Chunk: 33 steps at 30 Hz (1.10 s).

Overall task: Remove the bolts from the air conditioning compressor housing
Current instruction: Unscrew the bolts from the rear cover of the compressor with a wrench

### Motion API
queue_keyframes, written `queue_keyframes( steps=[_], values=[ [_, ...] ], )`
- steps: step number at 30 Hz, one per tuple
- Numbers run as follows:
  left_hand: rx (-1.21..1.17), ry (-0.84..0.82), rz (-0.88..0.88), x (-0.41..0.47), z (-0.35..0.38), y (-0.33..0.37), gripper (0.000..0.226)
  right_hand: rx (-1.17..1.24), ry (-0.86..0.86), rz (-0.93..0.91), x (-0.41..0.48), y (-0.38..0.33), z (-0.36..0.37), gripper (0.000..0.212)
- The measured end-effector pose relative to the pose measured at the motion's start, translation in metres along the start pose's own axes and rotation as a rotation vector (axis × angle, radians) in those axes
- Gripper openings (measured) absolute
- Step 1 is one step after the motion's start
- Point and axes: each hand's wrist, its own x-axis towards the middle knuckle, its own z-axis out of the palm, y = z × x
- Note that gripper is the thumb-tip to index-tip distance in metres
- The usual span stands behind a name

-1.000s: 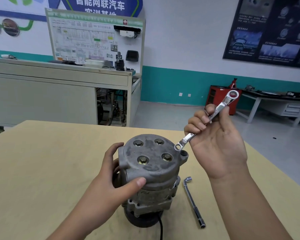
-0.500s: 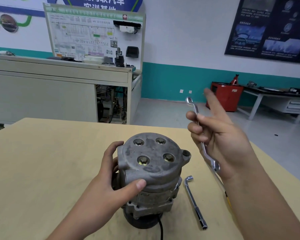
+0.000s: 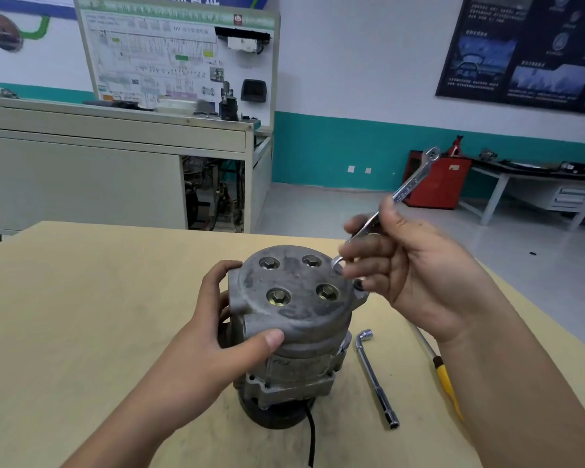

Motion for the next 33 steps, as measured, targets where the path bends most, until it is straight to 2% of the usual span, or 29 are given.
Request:
queue_keyframes(
  steps=[3,5,7,8,10,12,14,18,20,23,26,29,33],
  values=[
    [-0.002,-0.014,0.003,0.0,-0.001,0.0,0.076,-0.23,0.108,-0.072,0.002,0.002,-0.003,0.029],
    [-0.006,-0.026,-0.012,0.0,-0.002,0.002,0.075,-0.217,0.137,-0.139,0.006,0.005,-0.004,0.023],
    [-0.004,-0.019,-0.034,-0.001,0.0,0.007,0.076,-0.049,0.119,-0.188,0.012,0.006,-0.002,0.013],
    [0.031,0.019,-0.025,-0.001,0.003,0.01,0.077,0.042,0.11,-0.21,0.014,0.006,0.0,0.014],
    [0.208,0.178,0.055,0.0,0.009,0.016,0.085,0.198,0.104,-0.255,0.018,0.007,0.002,0.025],
    [0.397,0.285,0.158,0.003,0.017,0.024,0.093,0.33,0.139,-0.295,0.021,0.01,0.003,0.024],
    [0.506,0.287,0.181,0.007,0.025,0.029,0.098,0.431,0.182,-0.305,0.022,0.013,0.004,0.028],
    [0.561,0.317,0.097,0.013,0.036,0.029,0.115,0.56,0.234,-0.339,0.02,0.019,0.003,0.05],
    [0.521,0.326,0.102,0.014,0.037,0.027,0.109,0.602,0.25,-0.347,0.018,0.024,0.002,0.048],
    [0.477,0.325,0.112,0.016,0.037,0.022,0.093,0.623,0.29,-0.377,0.014,0.031,0.003,0.033],
    [0.447,0.321,0.116,0.015,0.037,0.021,0.088,0.645,0.295,-0.395,0.011,0.034,0.003,0.023],
    [0.417,0.319,0.123,0.015,0.037,0.02,0.071,0.65,0.259,-0.39,0.008,0.029,0.0,0.042],
    [0.406,0.339,0.138,0.014,0.037,0.018,0.063,0.607,0.204,-0.4,0.011,0.019,-0.002,0.063]
  ],
)
